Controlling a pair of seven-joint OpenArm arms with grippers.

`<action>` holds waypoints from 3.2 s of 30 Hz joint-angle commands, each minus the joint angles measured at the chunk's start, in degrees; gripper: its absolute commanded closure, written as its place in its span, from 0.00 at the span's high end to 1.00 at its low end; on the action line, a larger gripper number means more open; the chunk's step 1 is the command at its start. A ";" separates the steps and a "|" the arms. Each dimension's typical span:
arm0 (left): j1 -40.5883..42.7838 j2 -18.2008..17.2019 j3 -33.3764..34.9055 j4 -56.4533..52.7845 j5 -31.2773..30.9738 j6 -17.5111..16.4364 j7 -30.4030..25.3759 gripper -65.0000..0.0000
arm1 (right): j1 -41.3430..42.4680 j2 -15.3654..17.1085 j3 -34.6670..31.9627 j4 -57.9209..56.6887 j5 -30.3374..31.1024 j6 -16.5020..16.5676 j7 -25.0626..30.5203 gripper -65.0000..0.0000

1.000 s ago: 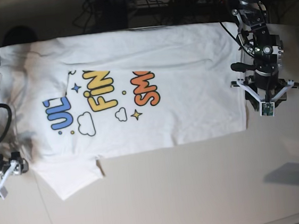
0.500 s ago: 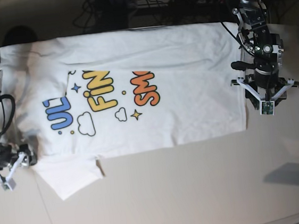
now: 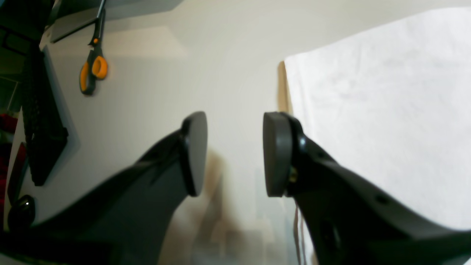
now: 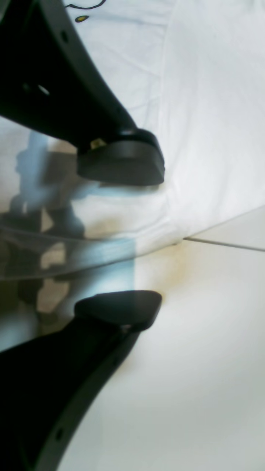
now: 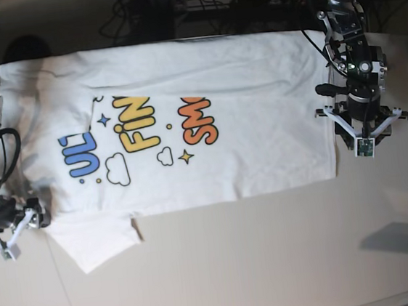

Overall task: Fold the T-shirt properly
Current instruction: 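Move both grippers to the shirt's side edges and pinch the fabric, then lower the left gripper to the shirt's side edge and pinch it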

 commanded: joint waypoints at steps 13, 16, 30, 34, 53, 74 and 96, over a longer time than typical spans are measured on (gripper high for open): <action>-0.49 -0.60 -0.30 0.98 0.26 0.43 -1.03 0.39 | 1.97 0.40 -0.05 0.95 0.44 0.36 1.57 0.65; -0.58 -0.60 -0.30 0.98 0.26 0.43 -1.03 0.39 | 1.97 0.40 -0.14 0.95 0.44 0.36 1.57 0.57; -0.58 -0.60 -0.48 0.89 0.26 0.43 -0.94 0.39 | 2.06 -1.19 -6.20 1.04 0.62 0.36 1.74 0.54; -0.58 -0.60 -0.66 0.89 0.26 0.43 -0.94 0.39 | 2.15 -1.19 -6.29 1.04 0.62 0.36 1.74 0.34; -3.04 -0.25 -4.08 -4.47 -2.02 0.34 -0.68 0.48 | 1.97 -1.10 -6.47 1.04 0.53 0.36 1.74 0.00; -24.40 -0.95 -13.75 -31.02 -19.78 -8.45 7.32 0.88 | 1.97 -1.01 -6.47 1.04 0.53 0.36 1.74 0.00; -31.00 -0.60 -9.97 -45.00 -19.78 -8.45 6.88 0.88 | 1.97 -0.92 -6.56 1.04 0.53 0.36 1.74 0.00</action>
